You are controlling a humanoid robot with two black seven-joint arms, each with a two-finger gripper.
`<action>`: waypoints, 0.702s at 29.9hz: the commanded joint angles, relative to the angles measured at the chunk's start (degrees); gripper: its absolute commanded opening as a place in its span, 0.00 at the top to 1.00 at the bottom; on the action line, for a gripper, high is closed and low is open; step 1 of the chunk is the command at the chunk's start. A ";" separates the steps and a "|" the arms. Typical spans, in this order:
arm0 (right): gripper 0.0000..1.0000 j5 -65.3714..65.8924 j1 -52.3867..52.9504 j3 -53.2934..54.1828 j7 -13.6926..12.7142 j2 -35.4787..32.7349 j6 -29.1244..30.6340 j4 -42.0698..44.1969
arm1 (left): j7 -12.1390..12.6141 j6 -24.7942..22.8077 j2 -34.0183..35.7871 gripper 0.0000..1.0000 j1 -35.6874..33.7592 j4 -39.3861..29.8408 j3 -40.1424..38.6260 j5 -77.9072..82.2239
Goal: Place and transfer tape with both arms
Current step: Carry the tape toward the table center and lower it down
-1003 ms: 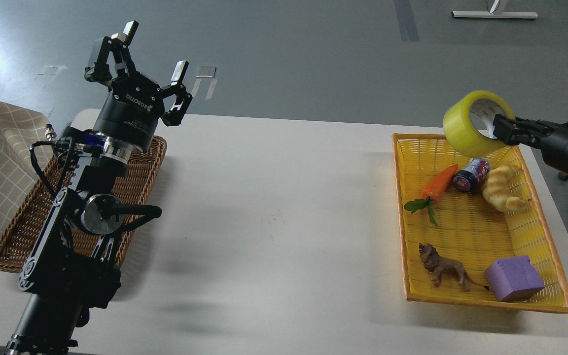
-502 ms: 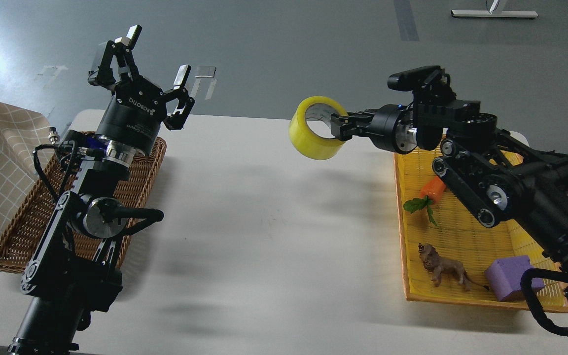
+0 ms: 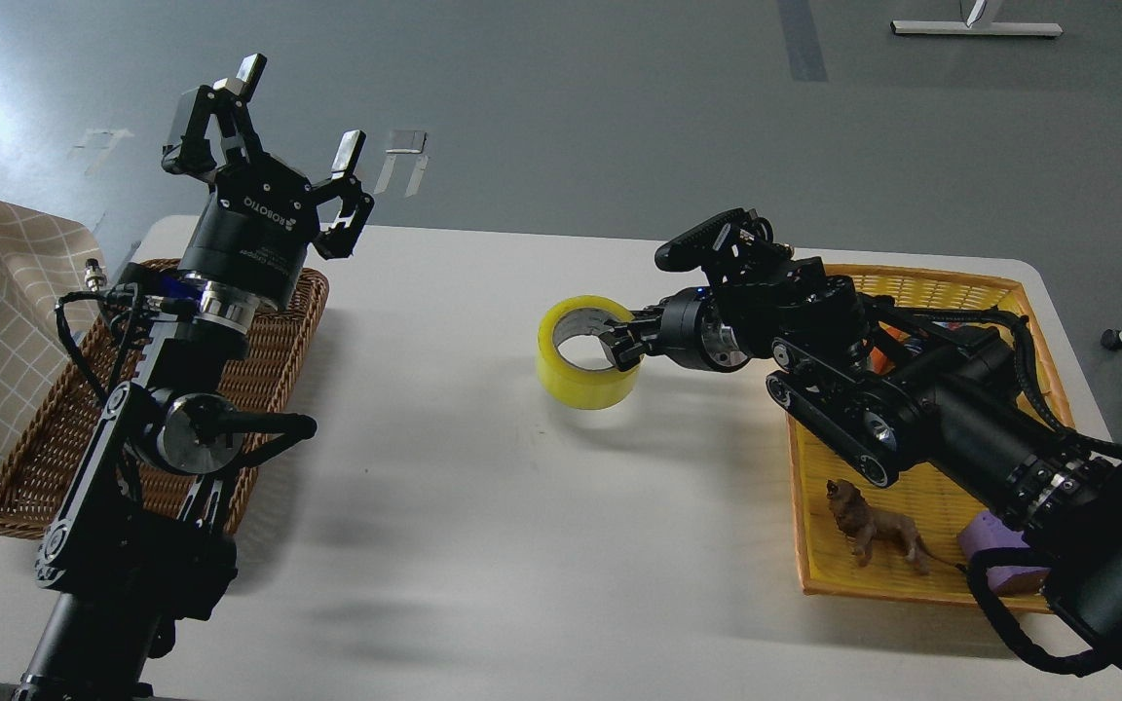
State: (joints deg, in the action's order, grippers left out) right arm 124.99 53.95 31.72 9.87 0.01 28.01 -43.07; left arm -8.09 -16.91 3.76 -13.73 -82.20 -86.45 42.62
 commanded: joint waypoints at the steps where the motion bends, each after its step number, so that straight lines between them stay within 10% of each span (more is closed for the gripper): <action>1: 1.00 0.01 -0.69 0.18 -0.20 -0.01 -0.01 1.58 | -0.61 -0.06 0.28 0.01 0.37 -0.33 -0.03 -0.09; 21: 1.00 -2.91 -2.36 6.87 -0.38 -0.01 -0.01 -1.75 | -0.61 0.03 0.02 0.01 0.63 -0.15 0.14 -0.17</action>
State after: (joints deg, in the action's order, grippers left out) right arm 123.13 52.48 38.71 9.49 0.00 28.00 -43.68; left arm -8.70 -16.90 3.79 -13.10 -82.35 -86.38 42.37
